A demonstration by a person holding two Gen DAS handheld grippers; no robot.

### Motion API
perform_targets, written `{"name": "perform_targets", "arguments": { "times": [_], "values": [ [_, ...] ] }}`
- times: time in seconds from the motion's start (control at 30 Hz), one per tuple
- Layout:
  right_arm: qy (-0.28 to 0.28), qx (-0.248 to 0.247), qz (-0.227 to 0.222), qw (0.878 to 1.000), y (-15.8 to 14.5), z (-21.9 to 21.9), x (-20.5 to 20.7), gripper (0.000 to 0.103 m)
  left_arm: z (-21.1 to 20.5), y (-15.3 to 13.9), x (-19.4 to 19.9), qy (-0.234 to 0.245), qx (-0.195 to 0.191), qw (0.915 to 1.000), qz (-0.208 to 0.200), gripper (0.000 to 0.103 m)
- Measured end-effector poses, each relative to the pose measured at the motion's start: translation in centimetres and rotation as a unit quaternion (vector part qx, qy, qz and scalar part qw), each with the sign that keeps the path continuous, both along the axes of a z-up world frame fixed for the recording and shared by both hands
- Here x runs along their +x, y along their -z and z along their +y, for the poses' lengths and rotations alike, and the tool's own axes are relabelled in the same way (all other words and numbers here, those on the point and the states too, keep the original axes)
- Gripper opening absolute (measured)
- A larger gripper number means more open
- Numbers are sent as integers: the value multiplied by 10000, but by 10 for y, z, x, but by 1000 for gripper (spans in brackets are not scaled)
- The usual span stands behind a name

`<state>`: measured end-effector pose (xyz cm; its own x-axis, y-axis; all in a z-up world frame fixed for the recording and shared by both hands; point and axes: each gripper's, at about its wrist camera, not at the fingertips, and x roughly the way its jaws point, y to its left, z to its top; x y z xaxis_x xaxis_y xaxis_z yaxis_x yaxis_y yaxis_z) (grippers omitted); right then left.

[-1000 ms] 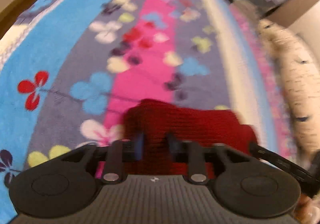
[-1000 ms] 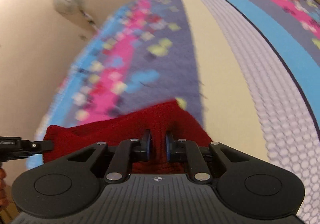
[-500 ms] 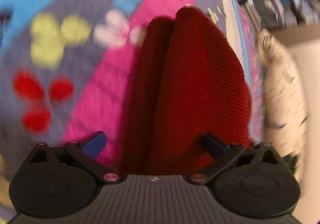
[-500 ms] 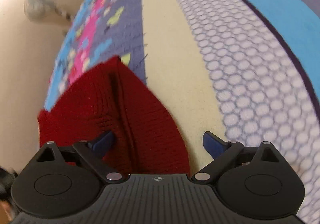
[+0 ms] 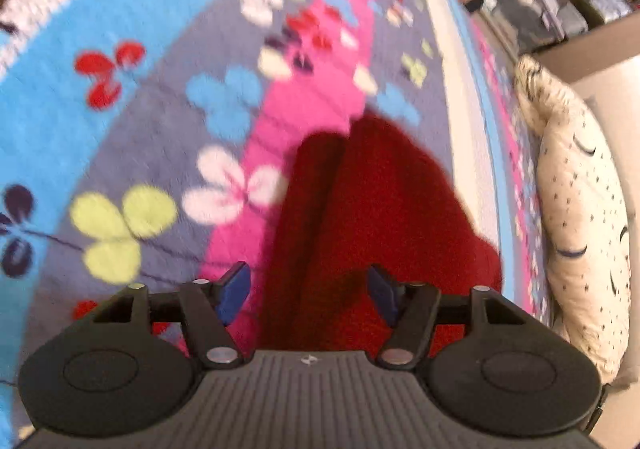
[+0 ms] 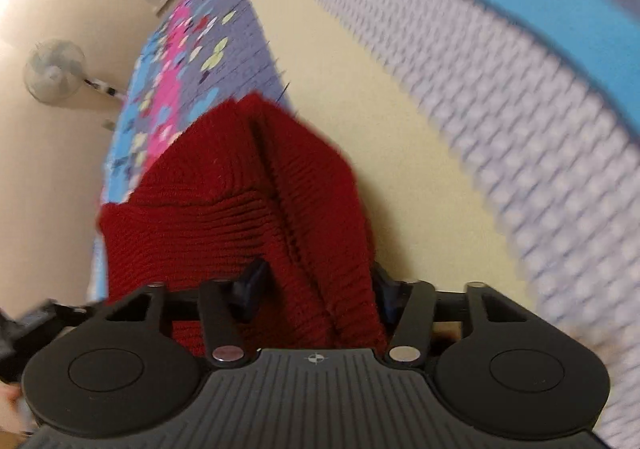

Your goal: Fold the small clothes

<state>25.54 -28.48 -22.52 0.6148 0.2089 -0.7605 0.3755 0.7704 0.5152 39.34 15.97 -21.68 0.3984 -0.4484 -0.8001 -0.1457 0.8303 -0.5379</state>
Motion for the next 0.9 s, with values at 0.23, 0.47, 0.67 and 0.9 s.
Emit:
{"name": "perform_targets", "arguments": {
  "times": [0.23,0.47,0.67,0.9],
  "values": [
    [-1550,-1277,-846,9760,-56,40,71,60,-77,-56,22,722,677,9931,-632,85],
    [-2490,-2633,-554,9304,-9,104,143,4,-136,-1,59,1028,1865,9754,-562,95],
    [-2049,-2156,-620,9527,-28,90,140,8,-103,-36,46,623,1921,9756,-859,95],
    [-1802,-2310,-1100,9498,-93,87,-14,84,-91,-96,-93,615,2814,9500,-1201,103]
  ]
}}
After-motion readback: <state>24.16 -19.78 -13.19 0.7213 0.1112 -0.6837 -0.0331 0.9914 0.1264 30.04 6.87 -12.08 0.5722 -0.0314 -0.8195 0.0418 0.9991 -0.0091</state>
